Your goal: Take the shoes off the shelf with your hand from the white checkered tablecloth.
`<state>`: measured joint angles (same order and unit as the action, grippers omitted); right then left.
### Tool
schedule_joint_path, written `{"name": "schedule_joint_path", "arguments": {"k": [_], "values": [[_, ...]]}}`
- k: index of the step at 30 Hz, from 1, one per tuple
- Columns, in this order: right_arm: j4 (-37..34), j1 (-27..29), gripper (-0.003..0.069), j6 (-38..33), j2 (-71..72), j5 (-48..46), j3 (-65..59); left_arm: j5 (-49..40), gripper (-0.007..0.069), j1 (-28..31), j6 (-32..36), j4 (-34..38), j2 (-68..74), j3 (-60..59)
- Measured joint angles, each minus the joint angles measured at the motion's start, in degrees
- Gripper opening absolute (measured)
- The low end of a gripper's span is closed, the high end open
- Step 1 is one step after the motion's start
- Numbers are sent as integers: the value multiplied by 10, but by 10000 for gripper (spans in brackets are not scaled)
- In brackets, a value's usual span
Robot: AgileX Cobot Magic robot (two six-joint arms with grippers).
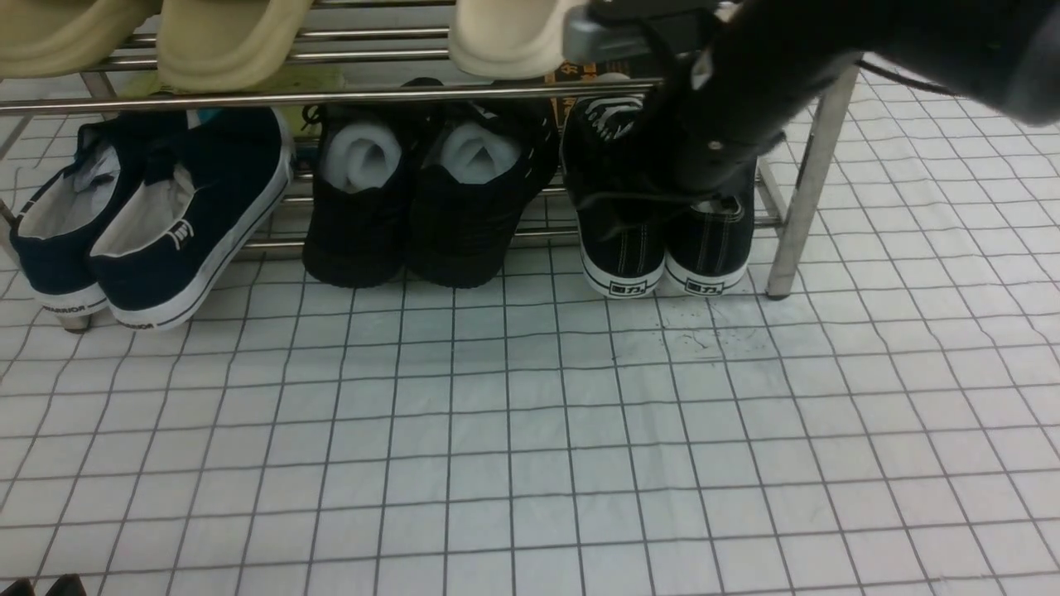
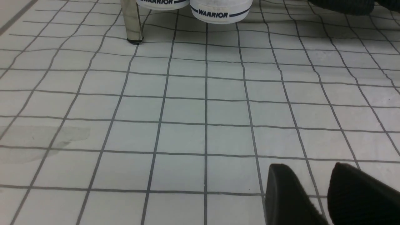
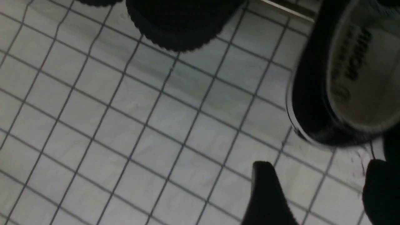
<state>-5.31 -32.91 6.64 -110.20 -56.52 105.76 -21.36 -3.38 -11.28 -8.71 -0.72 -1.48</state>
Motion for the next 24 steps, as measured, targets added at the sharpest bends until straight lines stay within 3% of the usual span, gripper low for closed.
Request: {"name": "schedule_joint_path", "arguments": {"k": [4, 12, 15, 19, 24], "values": [[27, -1, 439, 1, -65, 4, 64, 0, 239, 0, 0, 0, 0, 0], [61, -1, 435, 1, -118, 49, 75, 0, 239, 0, 0, 0, 0, 0], [63, -1, 340, 2, -133, 52, 75, 0, 239, 0, 0, 0, 0, 0], [66, 1, 46, 2, -134, 48, 76, 0, 239, 0, 0, 0, 0, 0], [61, -4, 4, 6, -106, -10, 76, 0, 239, 0, 0, 0, 0, 0]]}}
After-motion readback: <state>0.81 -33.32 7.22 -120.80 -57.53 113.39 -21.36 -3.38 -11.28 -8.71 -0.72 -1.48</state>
